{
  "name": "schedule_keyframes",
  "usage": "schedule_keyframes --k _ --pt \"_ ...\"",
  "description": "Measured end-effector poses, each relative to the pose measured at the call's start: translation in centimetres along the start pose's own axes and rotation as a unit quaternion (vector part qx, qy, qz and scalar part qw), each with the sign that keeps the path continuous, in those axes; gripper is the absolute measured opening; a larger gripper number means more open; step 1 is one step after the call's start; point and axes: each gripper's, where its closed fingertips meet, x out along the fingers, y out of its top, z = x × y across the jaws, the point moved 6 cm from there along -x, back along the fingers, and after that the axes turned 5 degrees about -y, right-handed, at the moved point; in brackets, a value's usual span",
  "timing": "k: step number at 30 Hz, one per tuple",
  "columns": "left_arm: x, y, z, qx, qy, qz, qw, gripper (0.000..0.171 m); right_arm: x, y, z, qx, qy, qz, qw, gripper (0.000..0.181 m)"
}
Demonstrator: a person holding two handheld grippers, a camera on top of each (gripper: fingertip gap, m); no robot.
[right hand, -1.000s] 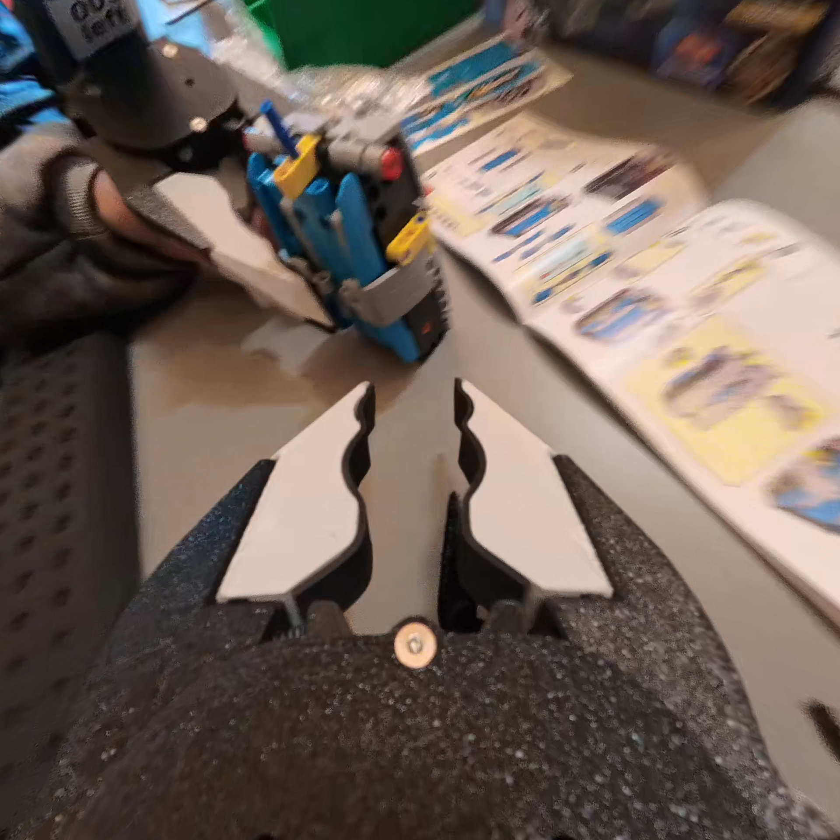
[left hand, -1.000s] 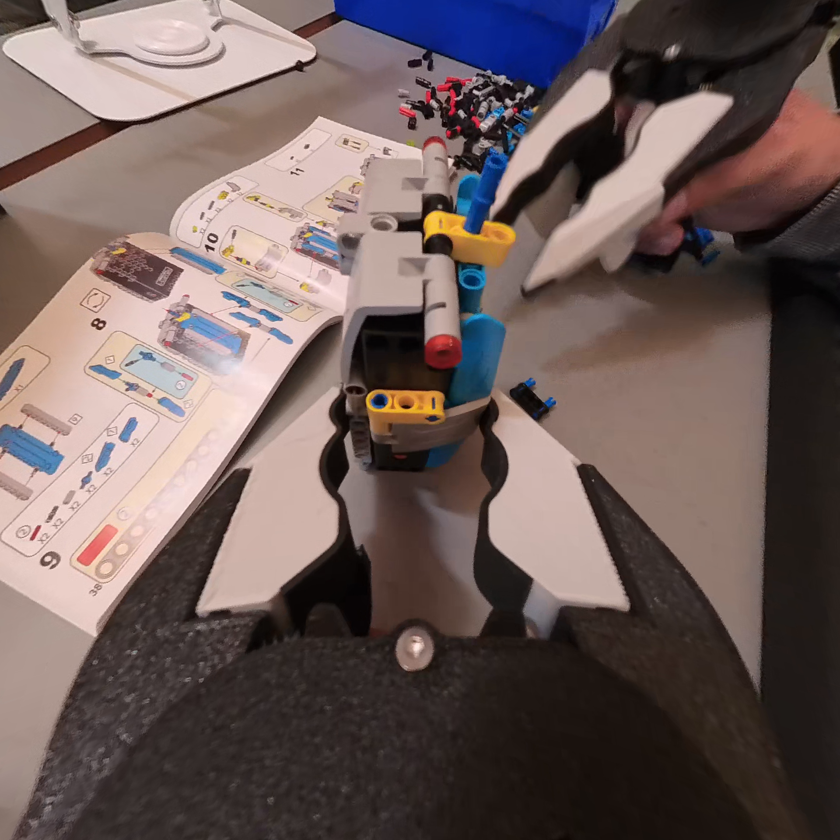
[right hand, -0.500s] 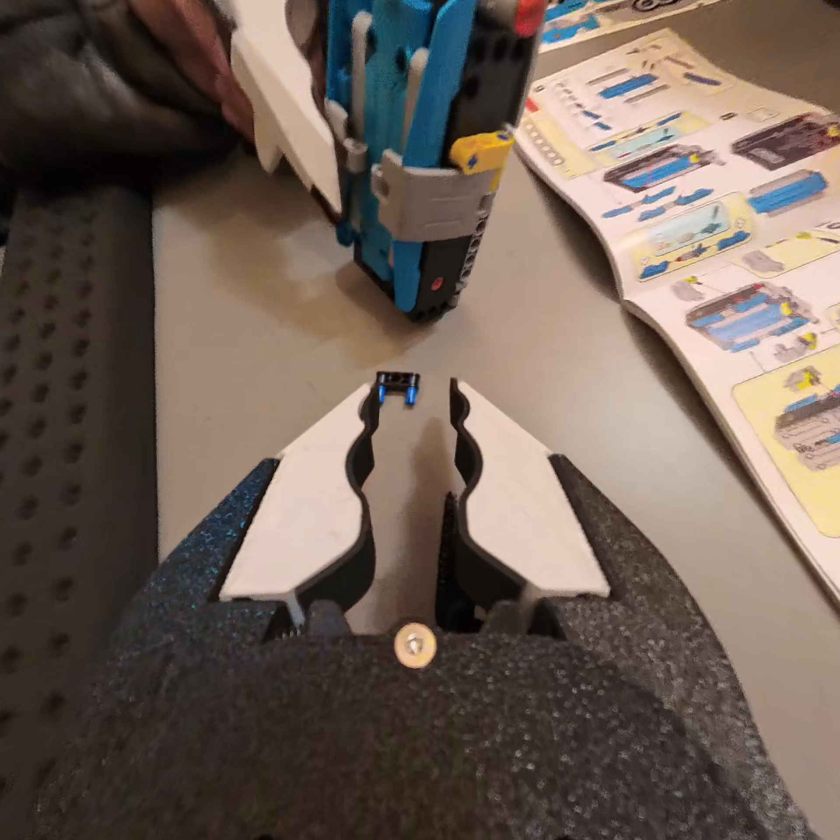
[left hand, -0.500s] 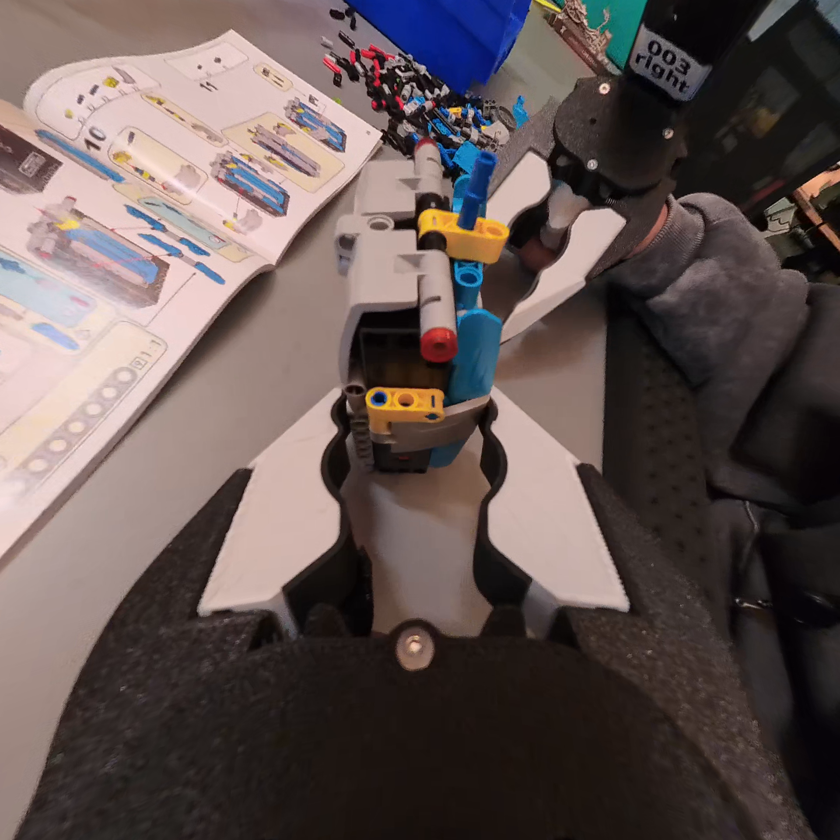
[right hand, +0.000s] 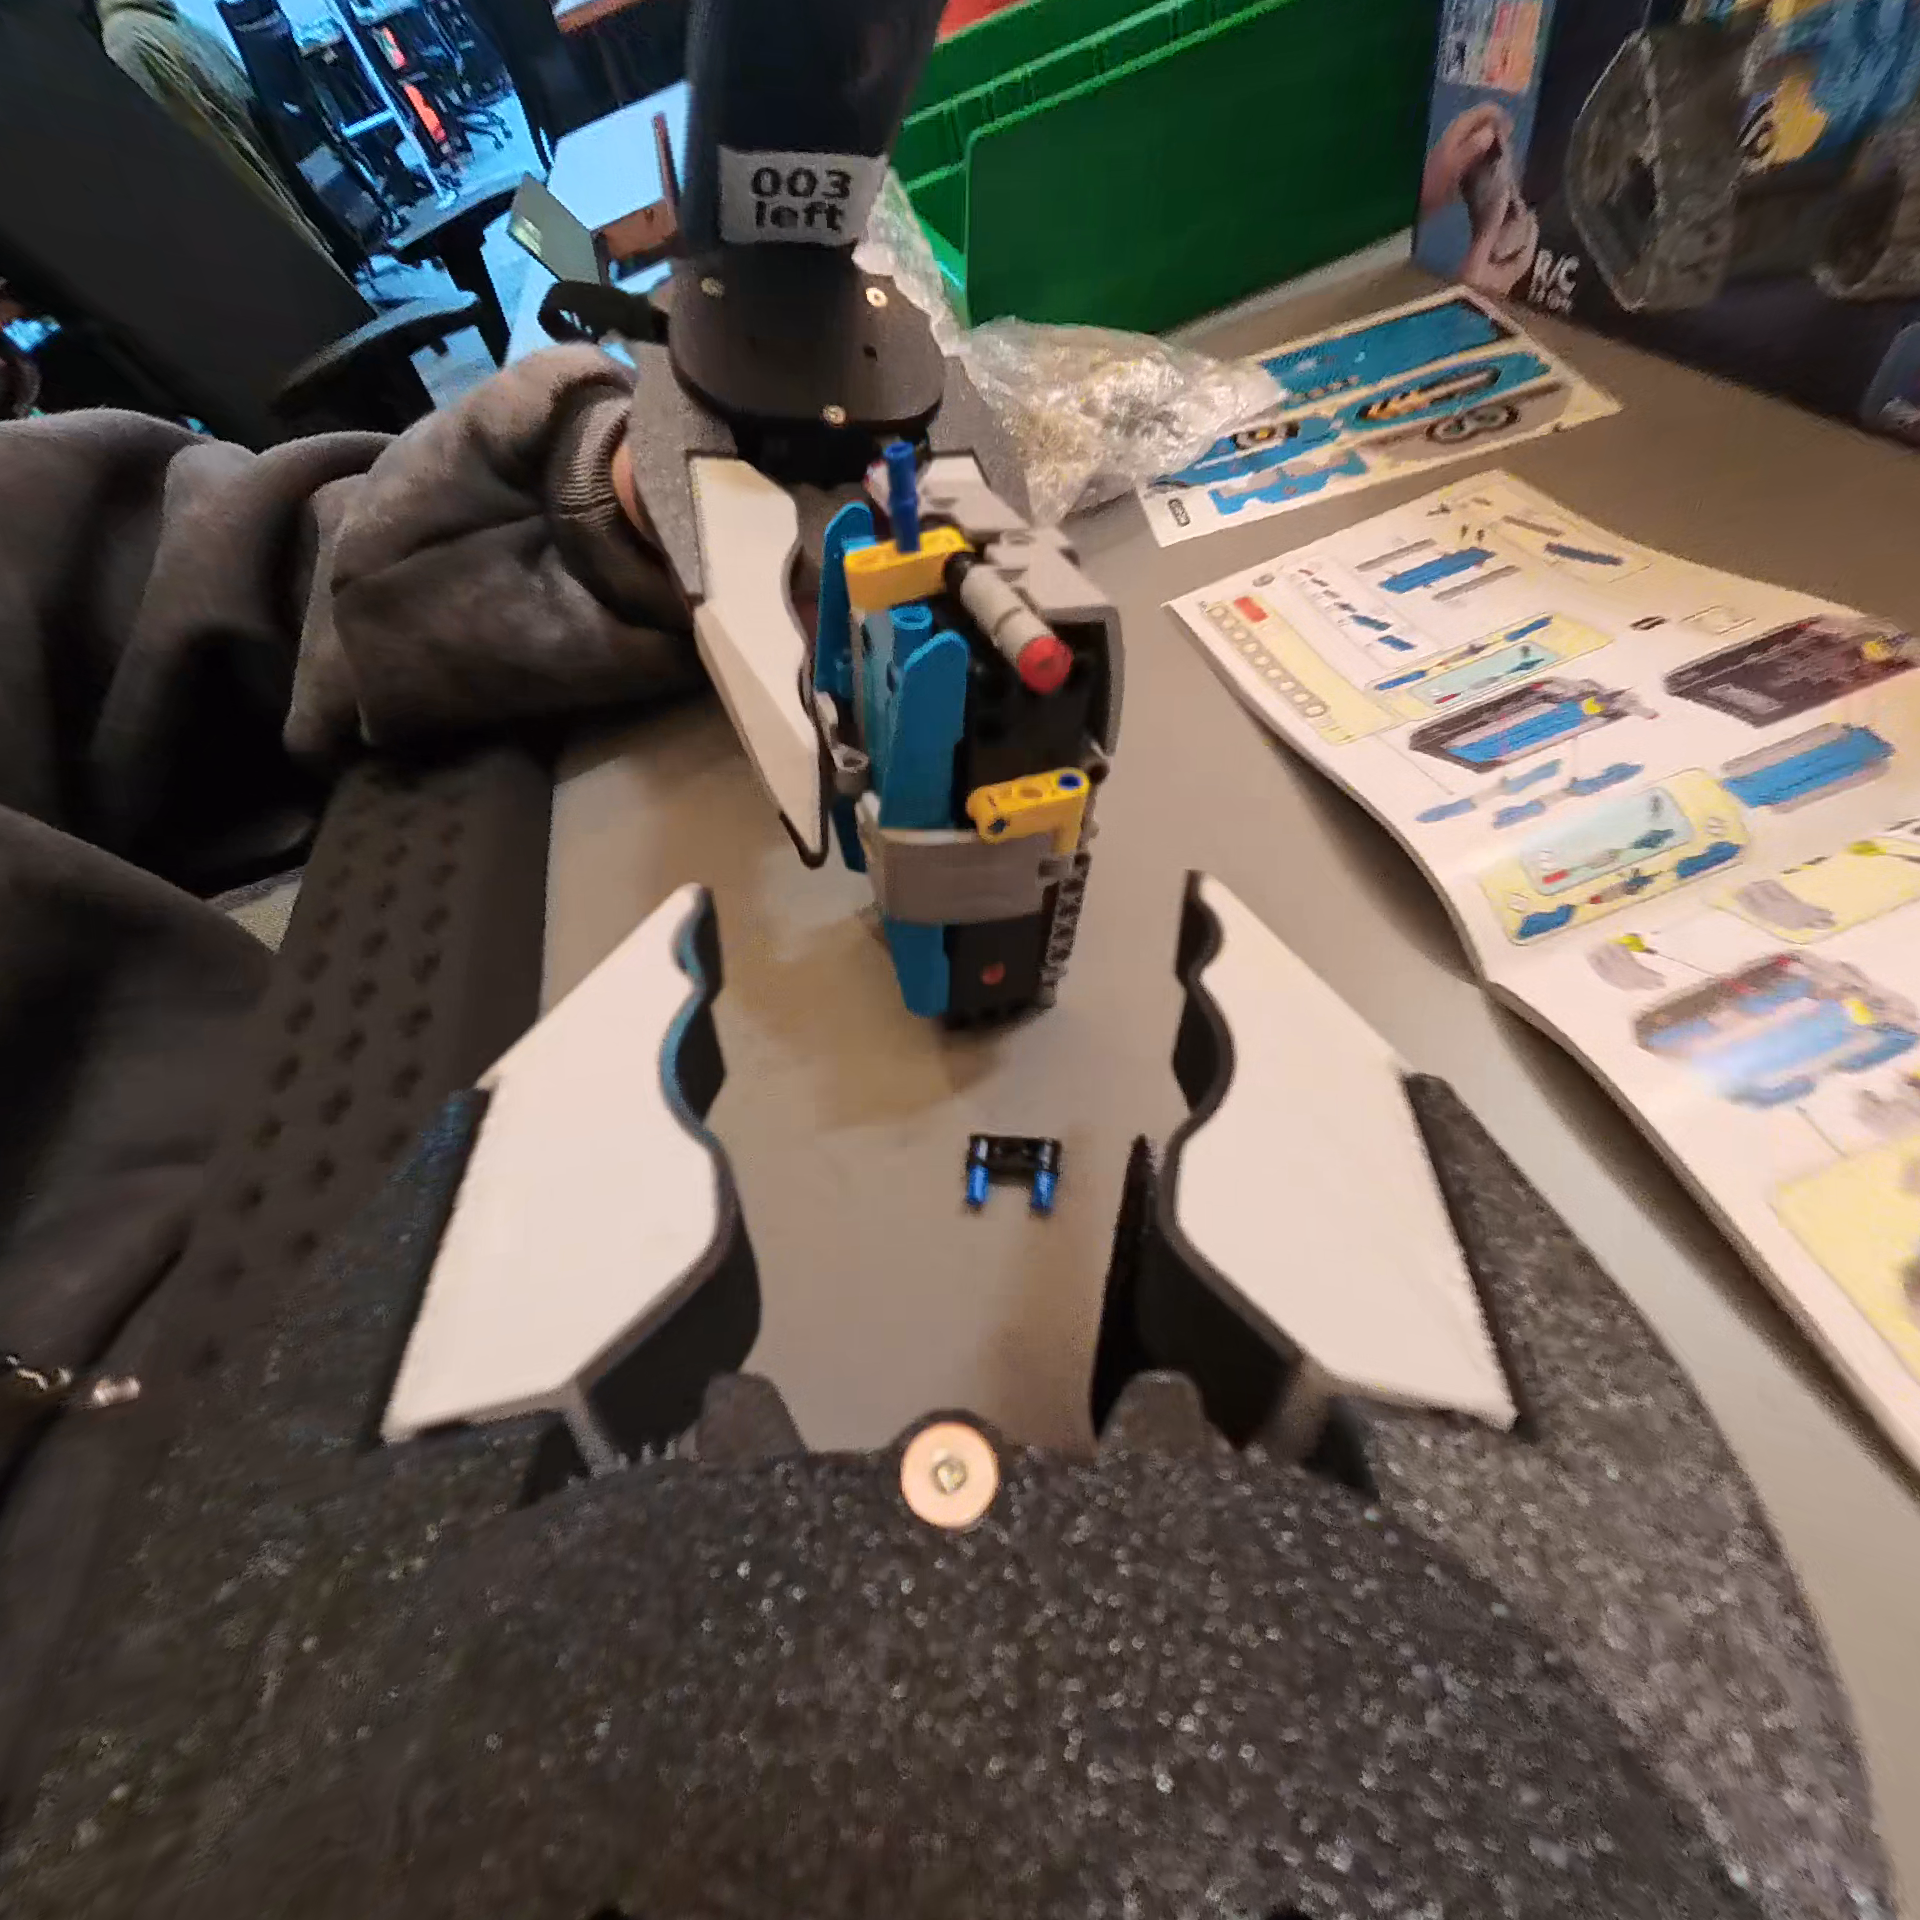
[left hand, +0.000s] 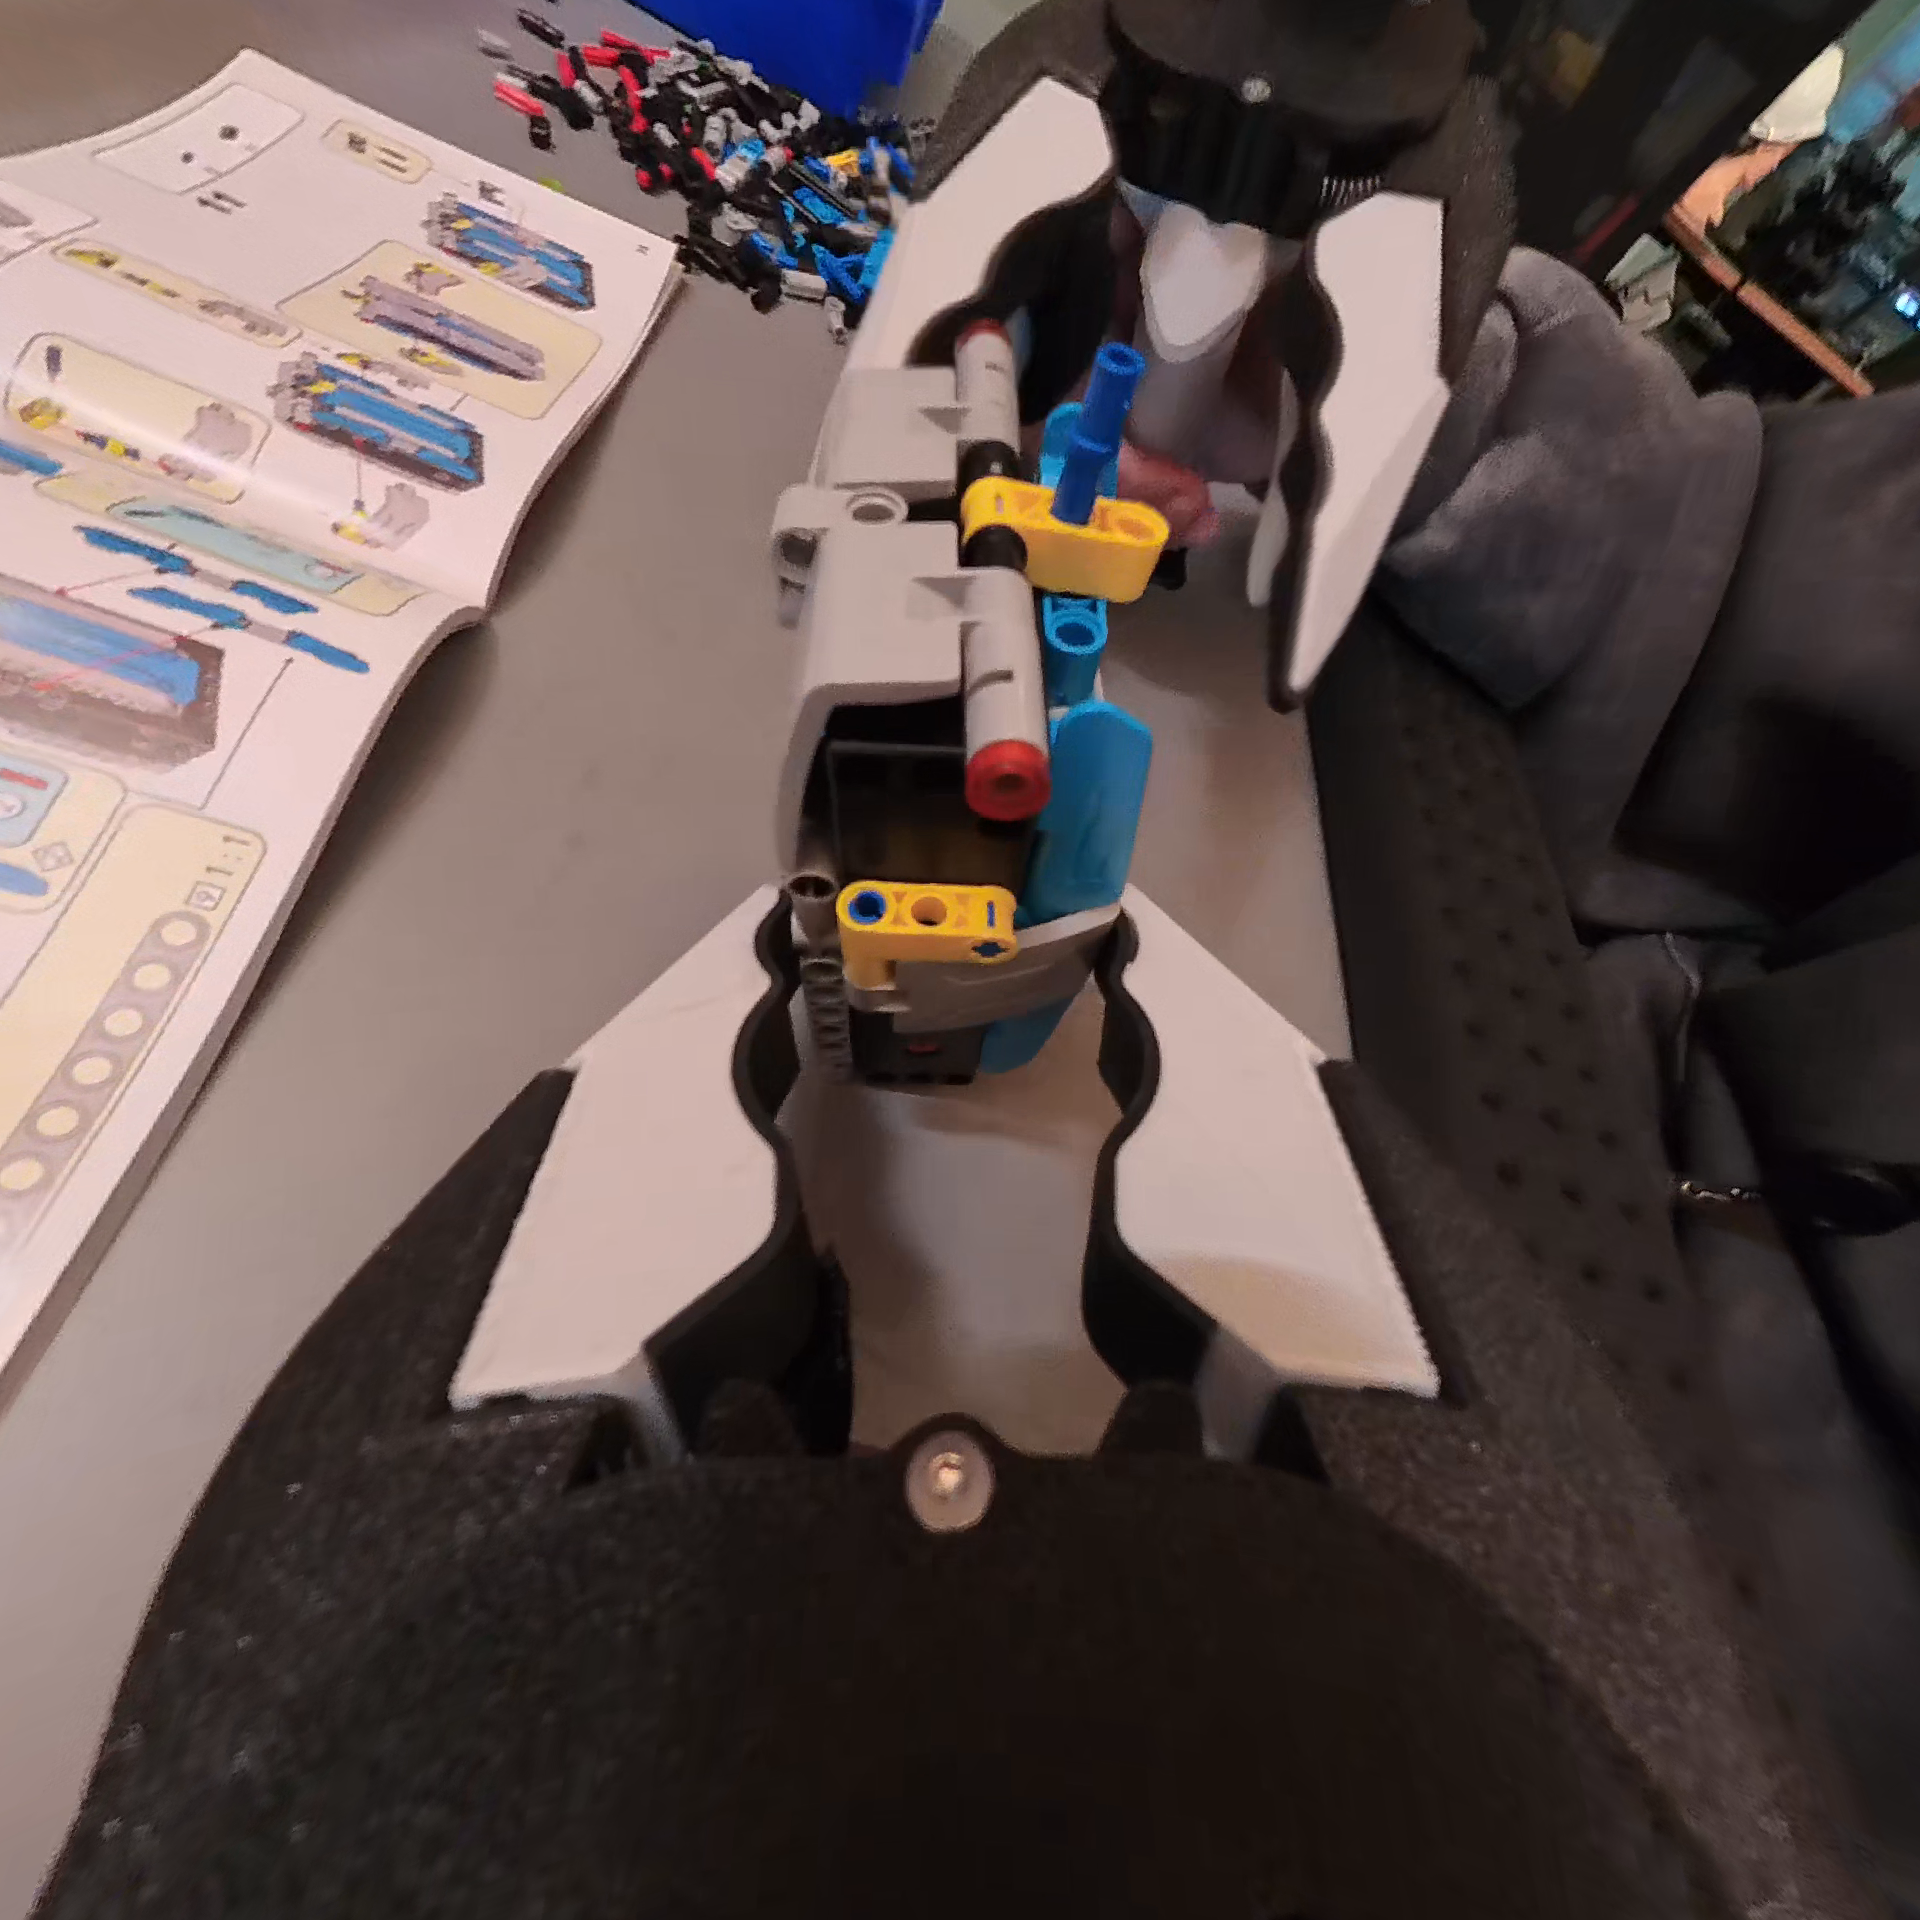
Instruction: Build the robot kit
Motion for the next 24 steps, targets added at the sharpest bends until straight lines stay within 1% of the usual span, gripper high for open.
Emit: schedule_keyframes --k 1,3,4,6,8,9,11,12,14,16,18,22,24 --pt "0.1 -0.1 0.2 0.011 0.0 -0.003 1.0 0.056 0.5 0.2 -0.4 0.01 0.002 -0.006 1.0 0.095" --pt "0.3 -0.2 0.7 0.03 -0.009 -0.01 0.999 0.056 1.4 0.9 -1.1 0.022 0.013 0.0 1.0 0.094" --pt "0.5 -0.3 0.9 0.037 -0.014 -0.014 0.999 0.056 1.6 1.3 -1.3 0.023 0.019 0.006 1.0 0.087" --pt "0.8 -0.3 1.3 0.047 -0.016 -0.019 0.999 0.057 1.9 1.9 -1.4 0.013 0.016 0.018 1.0 0.066" --pt "1.0 -0.4 1.5 0.056 -0.015 -0.023 0.998 0.057 2.2 1.9 -1.3 0.006 0.012 0.006 1.0 0.053" --pt "1.0 -0.4 1.5 0.06 -0.013 -0.023 0.998 0.057 2.2 1.7 -1.2 0.005 0.011 0.0 1.0 0.048" --pt "1.0 -0.2 1.4 0.053 -0.01 -0.014 0.998 0.057 2.0 1.7 -0.9 0.023 0.014 -0.003 1.0 0.047" --pt "1.0 -0.2 1.2 0.046 -0.005 -0.011 0.999 0.058 1.8 1.7 -0.4 0.044 0.011 -0.001 0.999 0.046" --pt "0.9 -0.2 0.8 0.032 0.0 -0.007 0.999 0.066 1.1 1.4 1.2 0.118 0.013 0.017 0.993 0.046" --pt "0.9 -0.1 0.5 0.019 0.003 0.0 1.0 0.068 0.2 0.7 2.8 0.194 0.025 0.042 0.98 0.046" --pt "1.1 0.0 0.4 0.008 0.0 0.005 1.0 0.068 -0.6 -0.1 3.8 0.25 0.032 0.06 0.966 0.045" --pt "2.7 0.5 0.3 -0.027 -0.009 0.01 1.0 0.068 -1.3 -1.5 4.3 0.33 0.055 0.085 0.938 0.045" --pt "3.8 0.7 0.3 -0.045 -0.006 0.005 0.999 0.068 -1.2 -1.6 4.1 0.332 0.059 0.089 0.937 0.045"
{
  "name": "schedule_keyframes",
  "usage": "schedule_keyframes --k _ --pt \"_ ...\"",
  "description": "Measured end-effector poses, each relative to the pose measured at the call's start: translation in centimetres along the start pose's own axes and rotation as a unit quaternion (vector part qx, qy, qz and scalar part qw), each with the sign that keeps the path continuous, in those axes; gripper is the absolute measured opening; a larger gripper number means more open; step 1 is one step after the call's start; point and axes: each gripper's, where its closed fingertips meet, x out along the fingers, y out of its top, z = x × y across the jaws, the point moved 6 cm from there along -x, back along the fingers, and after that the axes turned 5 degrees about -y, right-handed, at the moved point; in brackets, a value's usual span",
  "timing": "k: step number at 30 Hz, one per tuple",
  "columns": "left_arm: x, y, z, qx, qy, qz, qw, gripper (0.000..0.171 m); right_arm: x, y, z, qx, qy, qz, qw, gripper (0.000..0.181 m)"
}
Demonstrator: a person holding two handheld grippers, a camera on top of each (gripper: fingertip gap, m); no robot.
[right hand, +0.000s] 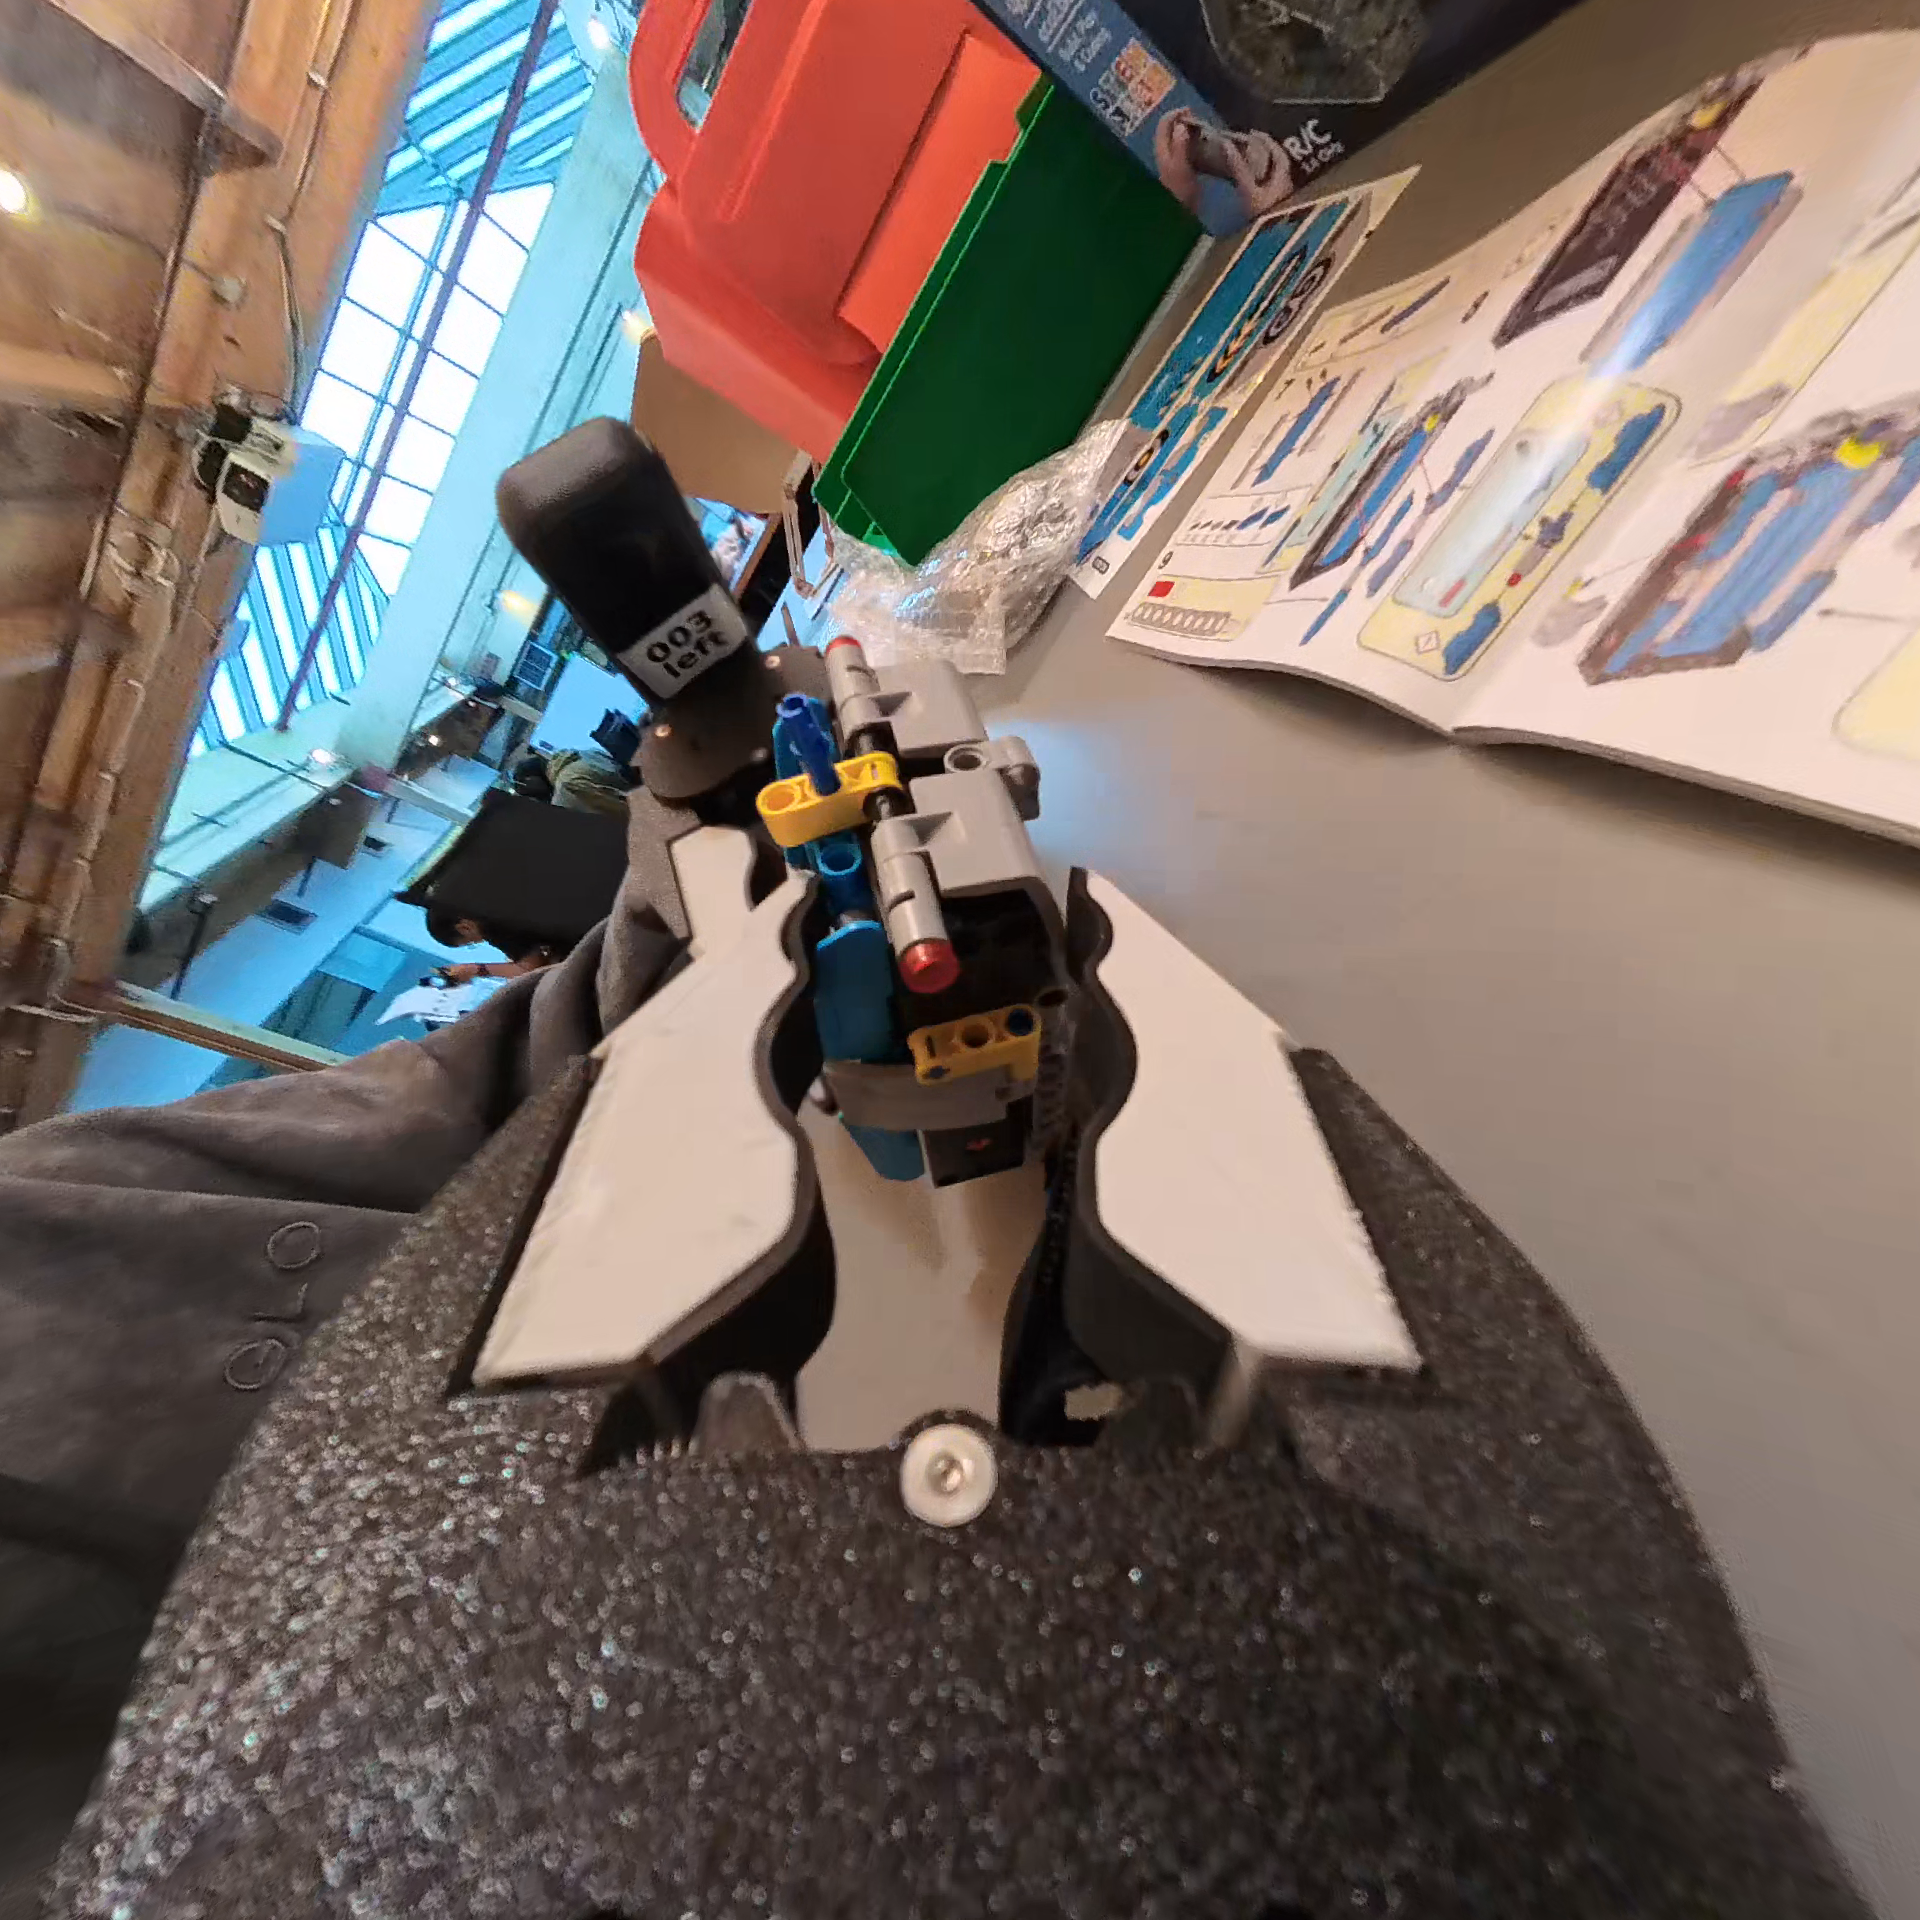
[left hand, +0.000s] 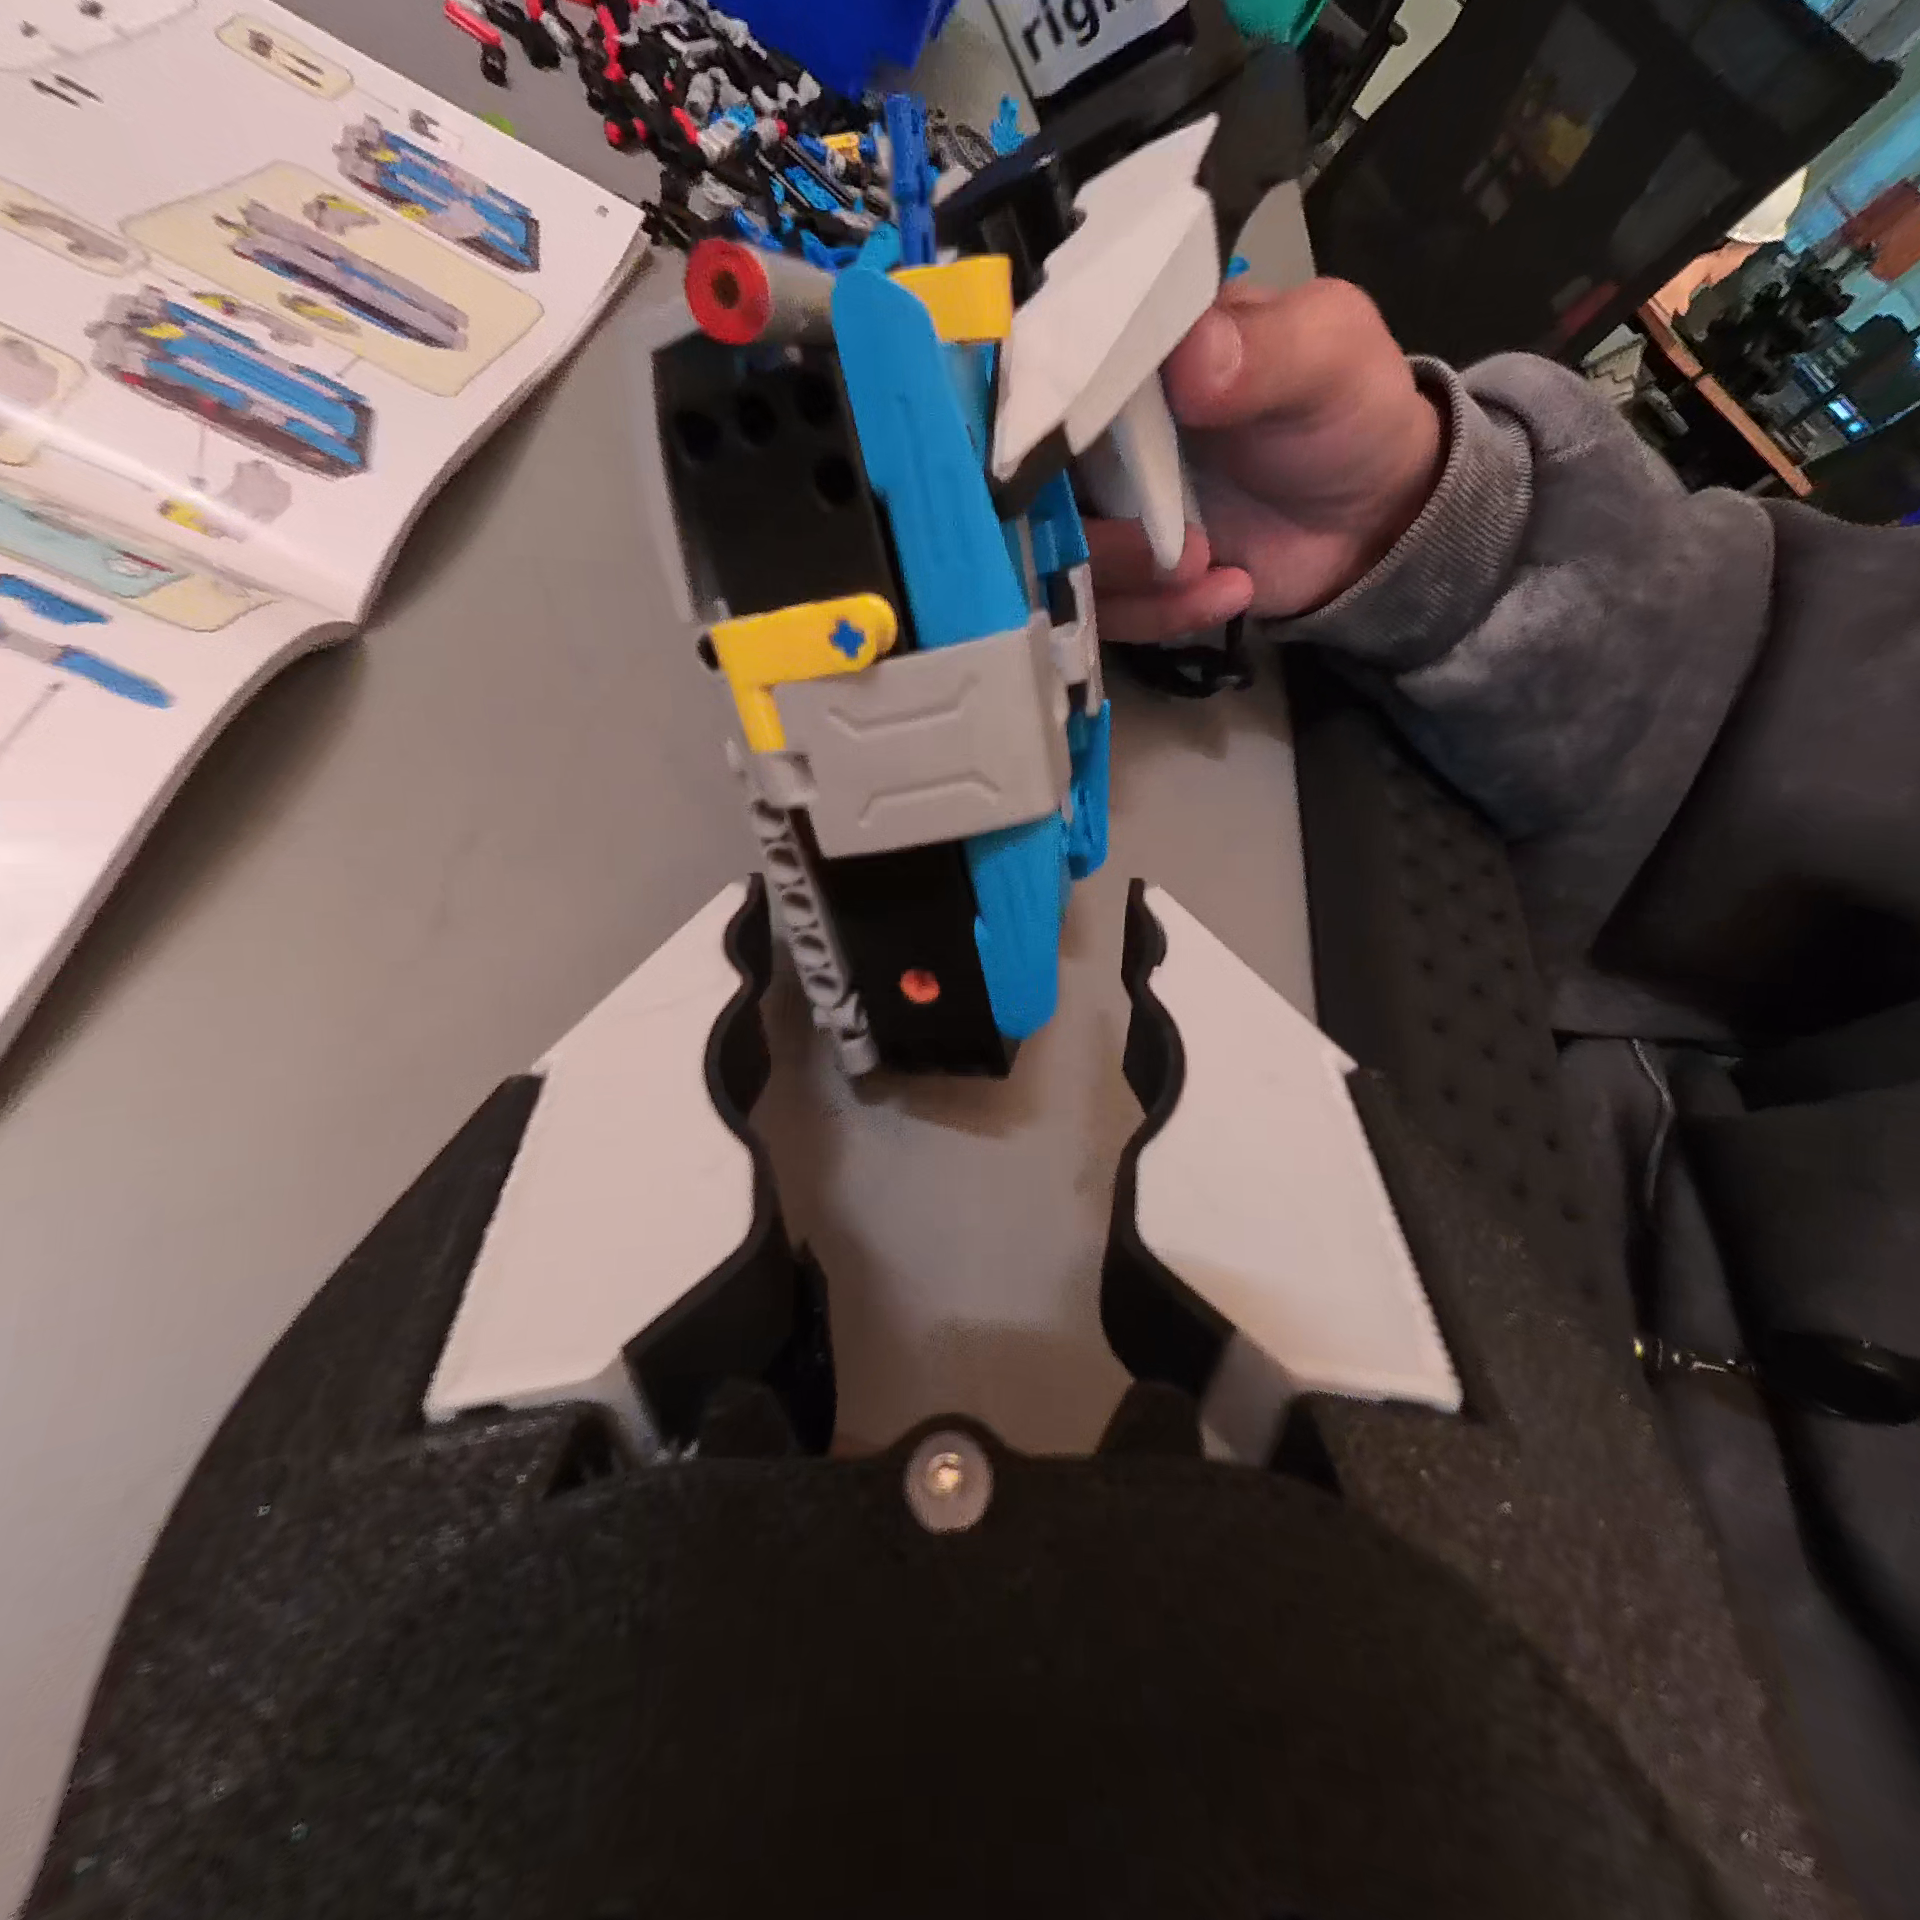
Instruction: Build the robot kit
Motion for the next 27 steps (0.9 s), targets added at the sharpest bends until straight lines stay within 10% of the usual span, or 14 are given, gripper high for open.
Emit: schedule_keyframes --k 9,14,27 --pt "0.0 -0.4 0.3 0.011 0.018 -0.009 1.0 0.052 0.9 -0.2 -2.6 -0.169 -0.04 -0.006 0.985 0.046" --pt "-0.3 -0.9 0.9 0.073 0.041 -0.032 0.996 0.064 1.9 -1.3 -5.6 -0.416 -0.114 -0.016 0.902 0.047" --pt "-1.1 0.7 2.3 0.173 0.054 0.045 0.982 0.055 -0.2 -0.9 -8.2 -0.485 -0.089 0.036 0.869 0.049"
